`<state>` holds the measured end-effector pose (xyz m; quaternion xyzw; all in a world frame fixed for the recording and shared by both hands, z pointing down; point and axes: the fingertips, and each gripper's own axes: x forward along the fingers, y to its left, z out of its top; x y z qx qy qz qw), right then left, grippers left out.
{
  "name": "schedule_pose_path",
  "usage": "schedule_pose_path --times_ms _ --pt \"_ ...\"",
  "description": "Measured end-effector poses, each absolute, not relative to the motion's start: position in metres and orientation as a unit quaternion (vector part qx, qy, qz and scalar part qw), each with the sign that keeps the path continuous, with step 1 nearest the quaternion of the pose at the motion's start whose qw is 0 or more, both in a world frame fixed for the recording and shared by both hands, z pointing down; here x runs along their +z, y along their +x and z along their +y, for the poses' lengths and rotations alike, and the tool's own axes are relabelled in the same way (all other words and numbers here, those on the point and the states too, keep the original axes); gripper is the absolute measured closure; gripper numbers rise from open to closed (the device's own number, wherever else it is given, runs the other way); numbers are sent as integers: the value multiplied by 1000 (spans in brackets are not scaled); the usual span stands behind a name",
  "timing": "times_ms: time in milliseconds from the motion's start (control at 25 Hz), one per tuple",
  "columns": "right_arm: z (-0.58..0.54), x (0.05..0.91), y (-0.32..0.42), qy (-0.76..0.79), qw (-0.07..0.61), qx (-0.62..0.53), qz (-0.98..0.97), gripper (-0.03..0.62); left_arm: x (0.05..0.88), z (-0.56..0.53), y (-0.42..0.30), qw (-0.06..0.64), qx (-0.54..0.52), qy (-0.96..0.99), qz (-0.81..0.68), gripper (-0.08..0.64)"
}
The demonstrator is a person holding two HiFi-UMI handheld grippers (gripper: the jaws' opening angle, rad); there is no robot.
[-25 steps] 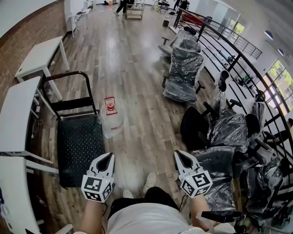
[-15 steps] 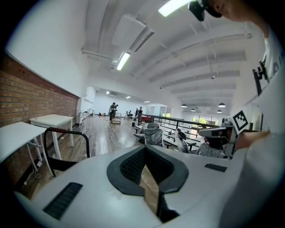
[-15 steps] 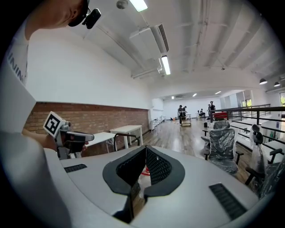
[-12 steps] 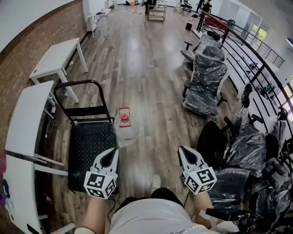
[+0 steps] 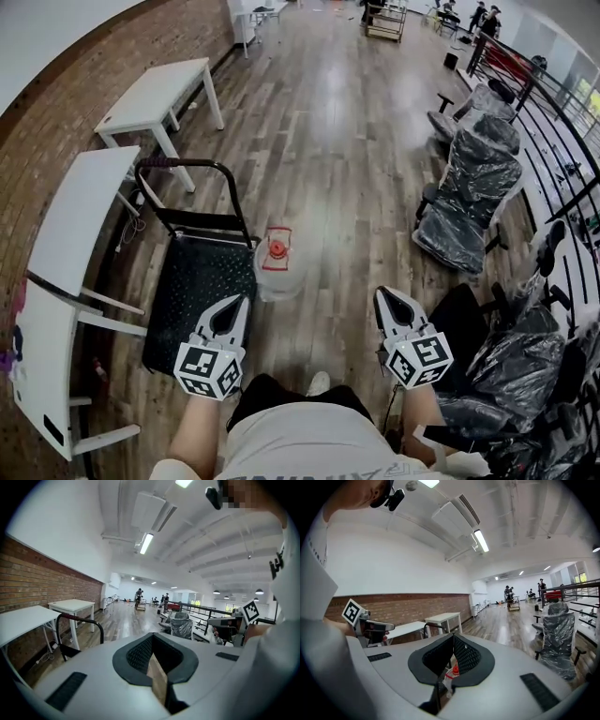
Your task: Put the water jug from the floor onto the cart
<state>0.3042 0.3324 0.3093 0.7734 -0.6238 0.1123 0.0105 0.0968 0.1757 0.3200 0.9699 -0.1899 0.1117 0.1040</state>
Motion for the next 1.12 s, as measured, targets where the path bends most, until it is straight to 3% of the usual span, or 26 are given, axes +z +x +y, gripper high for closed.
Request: schedule_pose_path --times_ms 640,1120 --pt "145 328 309 723 54 141 -675 588 352 6 85 141 108 948 -263 560" --pt "14 360 297 683 117 159 -703 588 371 -98 32 160 106 923 -332 560"
